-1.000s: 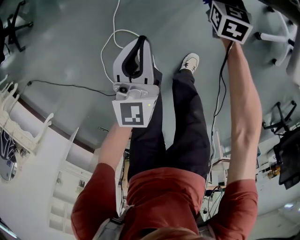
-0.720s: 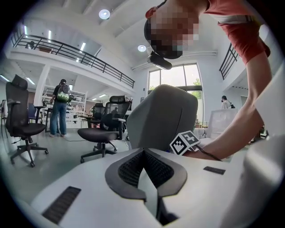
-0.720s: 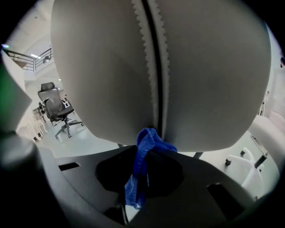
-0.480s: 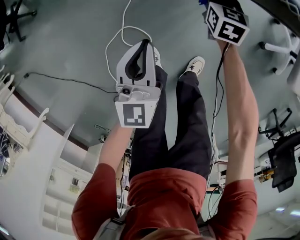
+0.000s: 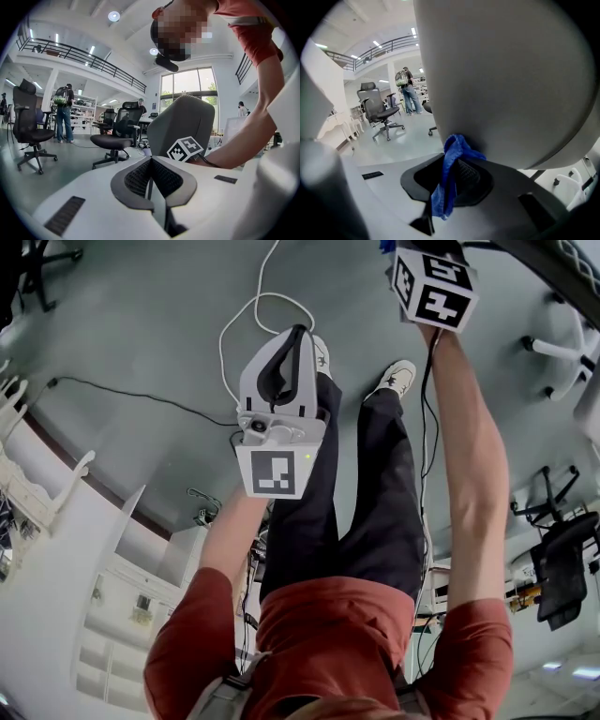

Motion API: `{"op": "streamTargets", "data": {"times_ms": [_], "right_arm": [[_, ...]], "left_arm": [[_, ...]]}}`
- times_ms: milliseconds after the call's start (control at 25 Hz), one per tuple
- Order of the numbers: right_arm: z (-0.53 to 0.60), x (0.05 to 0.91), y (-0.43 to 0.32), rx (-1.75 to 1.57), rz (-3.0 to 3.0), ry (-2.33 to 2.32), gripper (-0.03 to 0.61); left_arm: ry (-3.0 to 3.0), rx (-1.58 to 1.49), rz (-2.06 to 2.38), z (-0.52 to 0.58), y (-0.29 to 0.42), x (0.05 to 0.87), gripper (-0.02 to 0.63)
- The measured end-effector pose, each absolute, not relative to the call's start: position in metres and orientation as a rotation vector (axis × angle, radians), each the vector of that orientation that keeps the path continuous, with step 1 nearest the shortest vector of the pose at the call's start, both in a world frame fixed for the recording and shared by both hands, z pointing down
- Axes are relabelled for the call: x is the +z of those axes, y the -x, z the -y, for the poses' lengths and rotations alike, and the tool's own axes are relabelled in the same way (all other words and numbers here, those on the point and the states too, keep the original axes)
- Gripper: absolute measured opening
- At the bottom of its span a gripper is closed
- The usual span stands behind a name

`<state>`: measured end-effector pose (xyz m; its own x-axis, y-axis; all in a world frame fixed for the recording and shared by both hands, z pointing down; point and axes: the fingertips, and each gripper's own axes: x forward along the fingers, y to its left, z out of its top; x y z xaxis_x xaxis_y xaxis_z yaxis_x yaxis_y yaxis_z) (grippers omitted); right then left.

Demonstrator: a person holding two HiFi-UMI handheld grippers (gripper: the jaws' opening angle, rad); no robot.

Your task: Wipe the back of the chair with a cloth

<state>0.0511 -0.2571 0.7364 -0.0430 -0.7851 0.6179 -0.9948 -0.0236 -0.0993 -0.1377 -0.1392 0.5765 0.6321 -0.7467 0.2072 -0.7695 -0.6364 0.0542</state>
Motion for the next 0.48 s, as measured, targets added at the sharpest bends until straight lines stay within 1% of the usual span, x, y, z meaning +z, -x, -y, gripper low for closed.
{"op": "streamTargets", "data": {"times_ms": [240,480], "right_arm": [[0.250,0.729,-0.051,0.760,1.889,-1.872,0.058],[0.224,0.697,-0.060,0.782,1.951,-1.940,0.058]], "left_arm": [[-2.722,0.279,1.248,0.135,0.139,0.577,0.014],[-2.762,0.314,1.193,0.124,0.112,0.577,0.014]]}}
